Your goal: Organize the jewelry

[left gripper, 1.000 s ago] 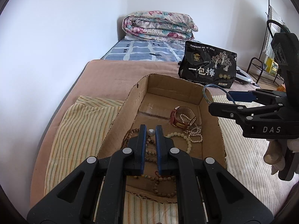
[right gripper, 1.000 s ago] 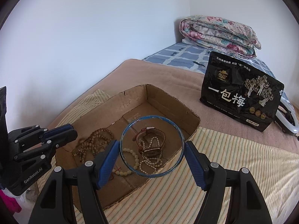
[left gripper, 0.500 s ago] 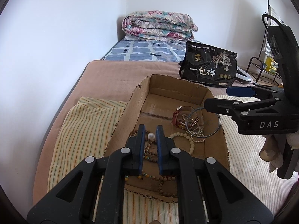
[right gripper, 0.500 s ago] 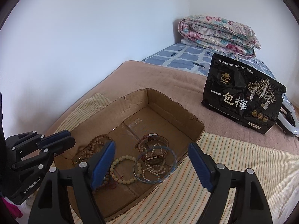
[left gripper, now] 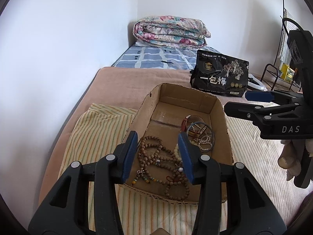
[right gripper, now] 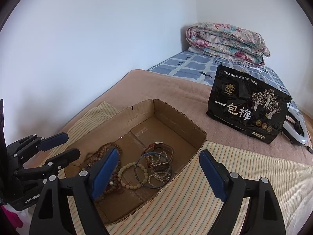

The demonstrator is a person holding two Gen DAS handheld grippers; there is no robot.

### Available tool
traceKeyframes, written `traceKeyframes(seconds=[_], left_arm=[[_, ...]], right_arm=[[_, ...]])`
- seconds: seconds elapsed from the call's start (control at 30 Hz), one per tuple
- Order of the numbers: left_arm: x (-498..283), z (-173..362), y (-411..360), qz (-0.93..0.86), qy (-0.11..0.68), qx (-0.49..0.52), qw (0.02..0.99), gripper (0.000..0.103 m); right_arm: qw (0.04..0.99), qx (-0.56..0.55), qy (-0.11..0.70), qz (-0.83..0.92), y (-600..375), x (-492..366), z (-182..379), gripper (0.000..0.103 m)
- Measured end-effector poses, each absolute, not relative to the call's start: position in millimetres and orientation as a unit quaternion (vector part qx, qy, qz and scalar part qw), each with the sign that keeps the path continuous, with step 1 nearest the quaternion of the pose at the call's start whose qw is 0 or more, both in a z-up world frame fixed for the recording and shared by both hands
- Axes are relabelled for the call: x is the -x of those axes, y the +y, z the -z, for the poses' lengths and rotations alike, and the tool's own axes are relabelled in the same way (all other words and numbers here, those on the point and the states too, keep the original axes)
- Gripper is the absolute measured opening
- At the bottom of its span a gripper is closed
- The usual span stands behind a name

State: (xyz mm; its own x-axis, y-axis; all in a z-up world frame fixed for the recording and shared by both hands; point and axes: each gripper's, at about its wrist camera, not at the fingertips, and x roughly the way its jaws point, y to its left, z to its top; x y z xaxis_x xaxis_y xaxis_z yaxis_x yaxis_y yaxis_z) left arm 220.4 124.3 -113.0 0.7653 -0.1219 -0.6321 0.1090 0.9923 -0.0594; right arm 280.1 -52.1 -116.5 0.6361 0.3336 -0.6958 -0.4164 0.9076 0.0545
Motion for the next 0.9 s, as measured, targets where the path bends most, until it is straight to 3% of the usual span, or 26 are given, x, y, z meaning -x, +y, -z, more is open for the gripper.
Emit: traceKeyframes(seconds=[0.67, 0.73, 0.8, 0.9], left_arm=[[-149, 55, 100, 0.054, 0.303, 0.000, 0.951, 0.044], [-141, 49, 97, 0.053, 0.302, -0.001, 0.952, 0.047], [-132, 44, 95, 0.048, 0.298, -0.001, 0.953, 0.057], [-119, 37, 90, 0.040, 0.293, -0.003, 0.955, 0.058]], right_arm=[[0.927, 0.070, 0.311, -0.199, -89, -199, 53, 0.093], [0.929, 0.070, 0.304, -0.199, -95, -189, 47, 0.099], [0.934, 0.068, 0.292, -0.195, -102, -180, 43, 0.103], [0.935, 0.060, 0.288, -0.199, -114, -168, 38, 0.103]])
